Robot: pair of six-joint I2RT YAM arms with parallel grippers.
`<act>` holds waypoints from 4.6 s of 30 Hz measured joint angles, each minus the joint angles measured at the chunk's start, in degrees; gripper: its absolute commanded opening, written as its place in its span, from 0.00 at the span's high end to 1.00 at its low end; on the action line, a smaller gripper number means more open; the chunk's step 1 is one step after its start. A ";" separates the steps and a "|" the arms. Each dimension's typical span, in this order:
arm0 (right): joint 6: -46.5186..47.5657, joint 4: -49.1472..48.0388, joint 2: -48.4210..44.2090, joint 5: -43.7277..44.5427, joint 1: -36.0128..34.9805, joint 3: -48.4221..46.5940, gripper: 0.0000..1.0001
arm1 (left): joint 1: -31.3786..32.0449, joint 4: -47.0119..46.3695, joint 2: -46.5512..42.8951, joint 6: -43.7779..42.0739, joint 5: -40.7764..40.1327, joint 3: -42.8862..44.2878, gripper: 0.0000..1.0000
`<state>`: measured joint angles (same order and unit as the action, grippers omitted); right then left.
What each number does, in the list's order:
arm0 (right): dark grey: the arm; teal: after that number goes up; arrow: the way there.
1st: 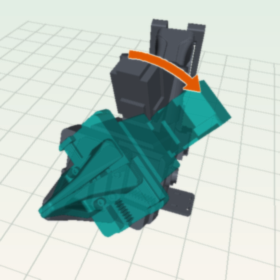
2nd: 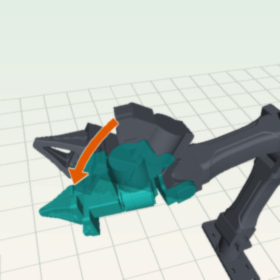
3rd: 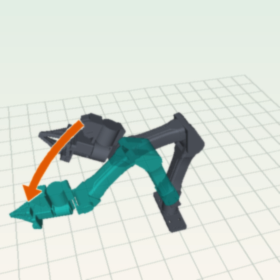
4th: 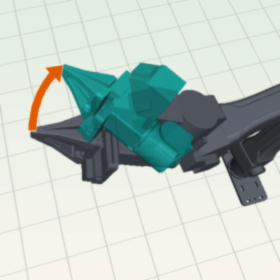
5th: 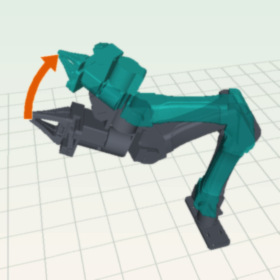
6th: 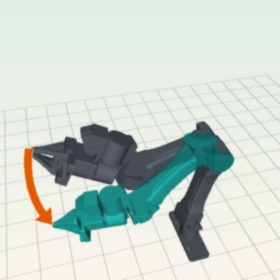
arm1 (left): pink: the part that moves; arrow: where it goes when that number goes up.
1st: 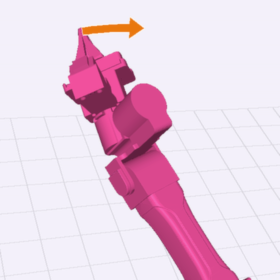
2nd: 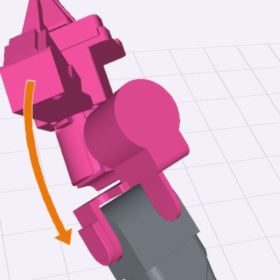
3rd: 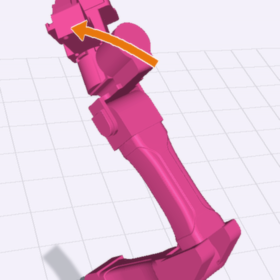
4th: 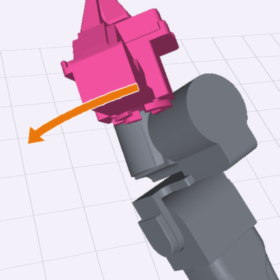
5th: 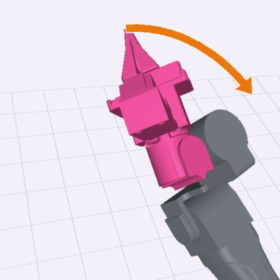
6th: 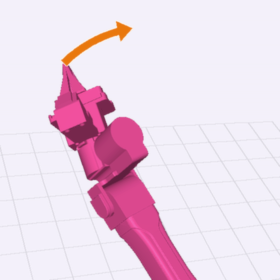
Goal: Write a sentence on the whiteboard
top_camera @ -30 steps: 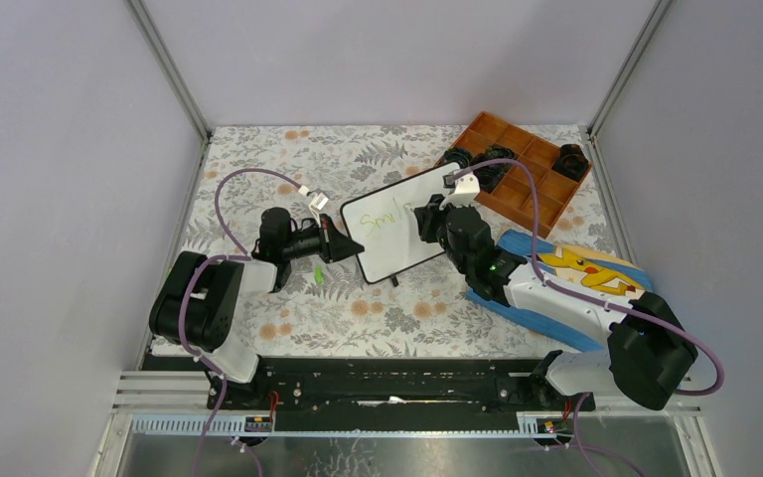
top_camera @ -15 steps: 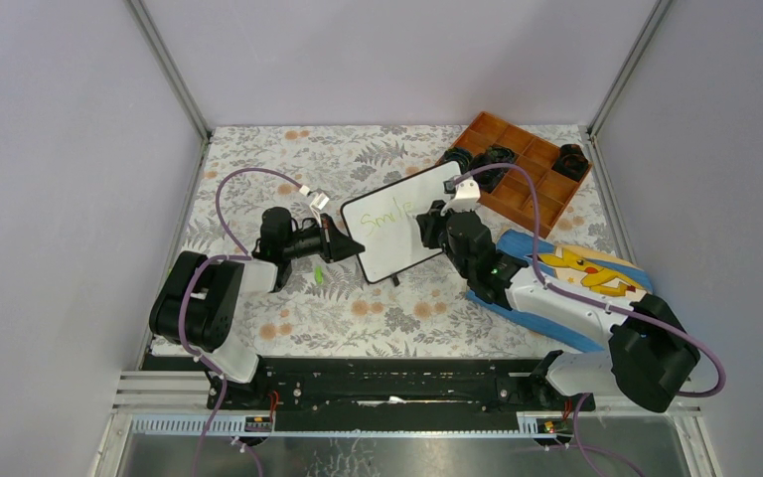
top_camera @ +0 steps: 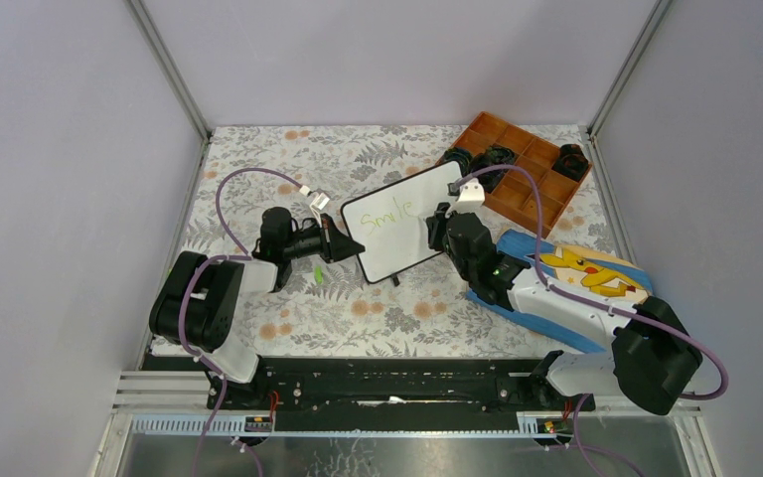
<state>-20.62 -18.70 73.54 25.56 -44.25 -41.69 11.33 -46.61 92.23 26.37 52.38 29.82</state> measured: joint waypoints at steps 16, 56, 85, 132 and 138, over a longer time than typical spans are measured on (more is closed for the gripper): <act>0.98 0.02 -9.60 2.80 0.09 3.89 1.00 | 0.26 0.11 -0.07 -0.11 -0.02 0.00 1.00; -3.98 -6.51 -2.34 2.82 3.08 4.90 1.00 | 0.61 1.29 -0.61 -0.90 -0.33 0.00 1.00; -5.38 0.13 -11.61 0.68 3.08 3.96 1.00 | 1.05 2.58 -1.03 -1.68 -1.03 0.20 1.00; 7.19 -11.61 6.40 6.86 -17.57 1.66 1.00 | 1.14 4.02 -1.27 -2.60 -1.03 0.48 1.00; 7.19 -11.56 6.40 6.71 -17.57 1.66 1.00 | 1.18 4.02 -1.27 -2.62 -1.05 0.48 1.00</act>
<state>-13.43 -30.26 79.94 32.27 -61.82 -40.03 12.51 -42.59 90.96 23.75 51.33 30.30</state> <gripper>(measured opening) 0.182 0.128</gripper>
